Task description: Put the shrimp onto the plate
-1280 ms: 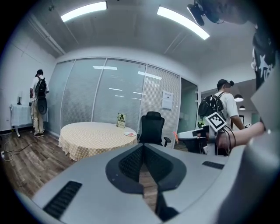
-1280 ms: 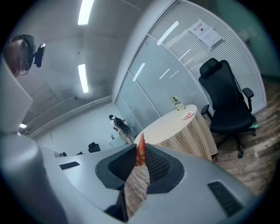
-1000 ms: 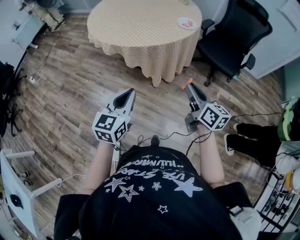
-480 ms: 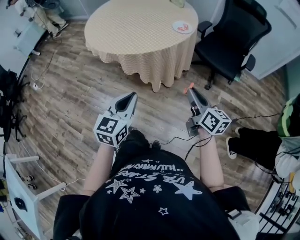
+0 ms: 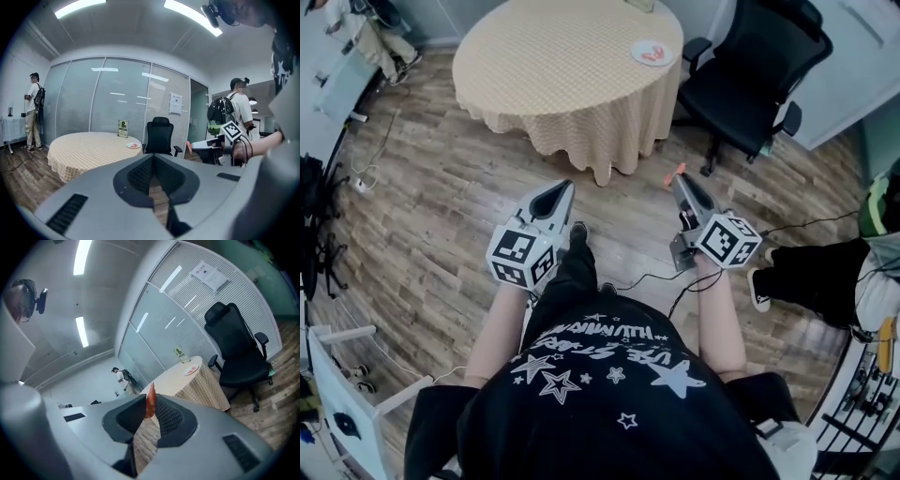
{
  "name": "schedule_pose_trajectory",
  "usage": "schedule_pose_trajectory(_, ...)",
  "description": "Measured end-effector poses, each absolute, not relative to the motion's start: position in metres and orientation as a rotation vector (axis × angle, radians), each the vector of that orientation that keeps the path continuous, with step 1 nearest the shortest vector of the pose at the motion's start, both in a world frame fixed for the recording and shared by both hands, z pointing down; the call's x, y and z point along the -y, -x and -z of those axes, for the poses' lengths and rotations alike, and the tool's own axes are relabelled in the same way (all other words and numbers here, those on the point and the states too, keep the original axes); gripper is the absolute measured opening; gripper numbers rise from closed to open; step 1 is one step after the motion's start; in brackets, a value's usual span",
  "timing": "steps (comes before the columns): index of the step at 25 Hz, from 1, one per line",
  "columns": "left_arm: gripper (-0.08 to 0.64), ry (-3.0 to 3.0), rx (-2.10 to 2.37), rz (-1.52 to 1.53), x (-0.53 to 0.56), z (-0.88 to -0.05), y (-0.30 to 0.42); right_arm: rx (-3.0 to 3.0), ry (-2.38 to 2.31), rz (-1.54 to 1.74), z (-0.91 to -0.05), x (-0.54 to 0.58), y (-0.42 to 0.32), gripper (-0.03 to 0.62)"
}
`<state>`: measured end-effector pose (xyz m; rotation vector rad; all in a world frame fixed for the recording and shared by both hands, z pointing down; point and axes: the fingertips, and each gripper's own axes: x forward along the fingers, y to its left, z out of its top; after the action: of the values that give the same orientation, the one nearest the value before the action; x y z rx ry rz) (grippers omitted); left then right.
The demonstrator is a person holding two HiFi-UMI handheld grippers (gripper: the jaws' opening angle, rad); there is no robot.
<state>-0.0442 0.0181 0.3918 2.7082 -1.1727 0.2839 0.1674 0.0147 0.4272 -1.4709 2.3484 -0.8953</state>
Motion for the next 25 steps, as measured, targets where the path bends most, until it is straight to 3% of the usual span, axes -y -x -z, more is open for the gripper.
schedule_pose_trajectory(25,0.009,-2.735,1.045,-0.245,0.166,-0.396,0.072,-2.343,1.564,0.918,-0.426,0.152,-0.127,0.057)
